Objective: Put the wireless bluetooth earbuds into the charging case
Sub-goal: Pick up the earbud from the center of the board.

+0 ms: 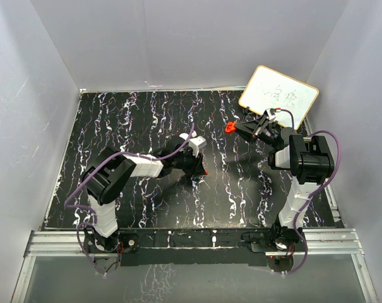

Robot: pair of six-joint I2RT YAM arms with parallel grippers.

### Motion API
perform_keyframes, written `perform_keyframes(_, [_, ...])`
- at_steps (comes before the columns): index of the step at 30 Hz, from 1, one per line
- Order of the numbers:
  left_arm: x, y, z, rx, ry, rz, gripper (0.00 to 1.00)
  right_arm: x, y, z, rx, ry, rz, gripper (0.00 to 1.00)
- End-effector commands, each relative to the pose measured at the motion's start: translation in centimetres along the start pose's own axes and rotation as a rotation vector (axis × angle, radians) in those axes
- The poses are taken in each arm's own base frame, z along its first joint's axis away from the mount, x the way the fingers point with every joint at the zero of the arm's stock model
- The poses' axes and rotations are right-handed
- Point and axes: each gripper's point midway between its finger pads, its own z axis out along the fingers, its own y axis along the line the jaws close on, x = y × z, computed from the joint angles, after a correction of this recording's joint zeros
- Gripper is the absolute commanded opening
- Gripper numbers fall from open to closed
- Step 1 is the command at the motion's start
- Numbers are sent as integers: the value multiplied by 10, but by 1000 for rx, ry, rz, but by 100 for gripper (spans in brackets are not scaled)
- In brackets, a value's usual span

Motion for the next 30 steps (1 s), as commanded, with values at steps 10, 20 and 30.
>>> perform_keyframes(10, [7,3,4,-29,48,25,20,8,46,-6,-180,5,-318,0])
perform_keyframes(20, [9,2,4,-26,45,24,9,8,46,-7,-180,6,-317,0])
perform_keyframes(30, [-12,0,-3,-49,-10,47,0,9,46,-7,-179,17,-319,0])
